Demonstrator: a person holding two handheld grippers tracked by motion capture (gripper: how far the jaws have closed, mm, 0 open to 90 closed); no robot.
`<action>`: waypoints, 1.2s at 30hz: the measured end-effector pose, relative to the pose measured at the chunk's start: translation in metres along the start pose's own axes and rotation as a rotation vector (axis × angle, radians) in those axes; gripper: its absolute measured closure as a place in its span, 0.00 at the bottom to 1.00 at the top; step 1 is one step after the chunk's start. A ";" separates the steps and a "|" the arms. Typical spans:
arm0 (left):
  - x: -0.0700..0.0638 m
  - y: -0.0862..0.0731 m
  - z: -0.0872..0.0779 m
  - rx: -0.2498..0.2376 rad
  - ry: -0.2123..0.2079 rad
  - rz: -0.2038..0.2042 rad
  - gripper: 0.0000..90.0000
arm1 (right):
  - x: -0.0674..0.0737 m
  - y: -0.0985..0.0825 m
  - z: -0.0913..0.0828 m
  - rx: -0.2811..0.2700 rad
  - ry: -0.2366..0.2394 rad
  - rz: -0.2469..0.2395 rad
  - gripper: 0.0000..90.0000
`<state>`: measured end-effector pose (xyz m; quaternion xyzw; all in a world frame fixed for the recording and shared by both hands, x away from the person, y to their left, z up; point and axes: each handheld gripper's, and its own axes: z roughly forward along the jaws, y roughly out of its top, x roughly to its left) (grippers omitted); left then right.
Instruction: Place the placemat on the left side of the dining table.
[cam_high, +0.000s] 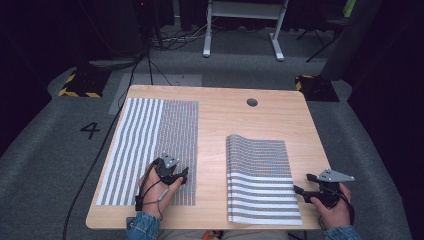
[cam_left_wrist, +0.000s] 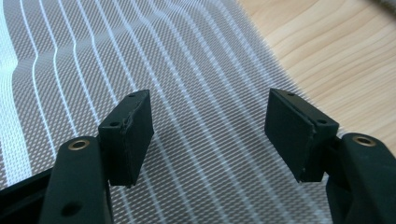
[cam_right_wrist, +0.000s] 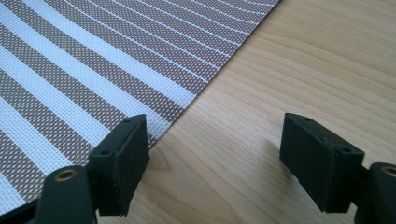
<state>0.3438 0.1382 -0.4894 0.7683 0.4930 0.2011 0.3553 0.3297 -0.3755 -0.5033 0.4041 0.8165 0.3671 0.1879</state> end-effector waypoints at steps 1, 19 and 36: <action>-0.003 0.002 -0.004 -0.011 -0.007 0.008 0.36 | 0.000 0.000 0.000 0.002 -0.001 -0.004 0.26; -0.066 0.010 -0.044 -0.053 -0.182 0.134 0.34 | 0.000 0.000 0.000 0.002 0.008 -0.005 0.26; -0.103 -0.008 -0.036 0.002 -0.364 0.269 0.33 | -0.001 0.000 0.001 -0.002 0.015 -0.003 0.26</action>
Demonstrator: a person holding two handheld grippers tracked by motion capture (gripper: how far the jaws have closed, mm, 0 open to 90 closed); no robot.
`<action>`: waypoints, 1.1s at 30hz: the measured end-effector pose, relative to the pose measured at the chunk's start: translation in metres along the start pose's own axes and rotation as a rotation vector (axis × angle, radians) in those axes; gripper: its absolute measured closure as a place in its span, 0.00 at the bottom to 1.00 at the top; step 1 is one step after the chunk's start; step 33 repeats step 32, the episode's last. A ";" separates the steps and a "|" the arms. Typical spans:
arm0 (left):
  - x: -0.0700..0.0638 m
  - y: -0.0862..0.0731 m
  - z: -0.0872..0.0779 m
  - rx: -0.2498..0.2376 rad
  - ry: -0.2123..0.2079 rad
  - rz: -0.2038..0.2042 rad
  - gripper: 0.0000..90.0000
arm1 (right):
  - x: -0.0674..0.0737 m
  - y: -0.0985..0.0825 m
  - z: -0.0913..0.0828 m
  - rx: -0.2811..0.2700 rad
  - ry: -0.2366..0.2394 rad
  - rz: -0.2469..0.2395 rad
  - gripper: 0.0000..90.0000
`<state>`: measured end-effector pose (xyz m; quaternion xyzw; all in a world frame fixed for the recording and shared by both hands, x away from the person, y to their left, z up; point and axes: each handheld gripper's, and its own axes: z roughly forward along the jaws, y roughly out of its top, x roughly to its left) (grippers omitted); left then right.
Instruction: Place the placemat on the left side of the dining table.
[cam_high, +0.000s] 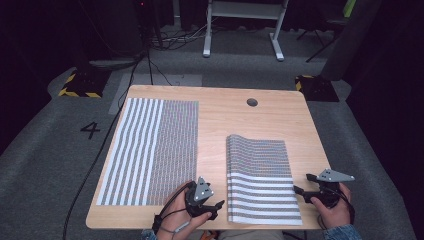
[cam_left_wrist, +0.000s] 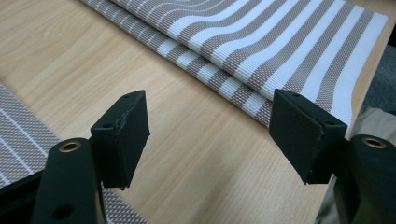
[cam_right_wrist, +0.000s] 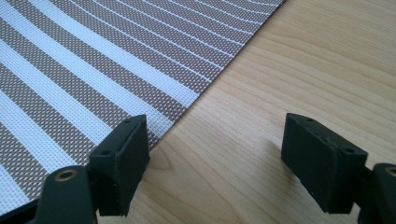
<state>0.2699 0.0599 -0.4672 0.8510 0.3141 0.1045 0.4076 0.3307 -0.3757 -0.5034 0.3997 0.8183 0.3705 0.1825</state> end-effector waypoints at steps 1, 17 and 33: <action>-0.001 -0.001 0.000 0.007 -0.002 0.009 0.33 | 0.000 0.000 0.000 0.000 0.000 -0.001 0.26; -0.010 -0.021 0.028 0.020 0.019 0.057 0.31 | 0.000 0.000 0.000 0.000 0.000 -0.002 0.26; -0.018 -0.025 0.036 0.051 0.030 0.009 0.19 | 0.000 0.000 0.001 -0.005 0.002 -0.002 0.26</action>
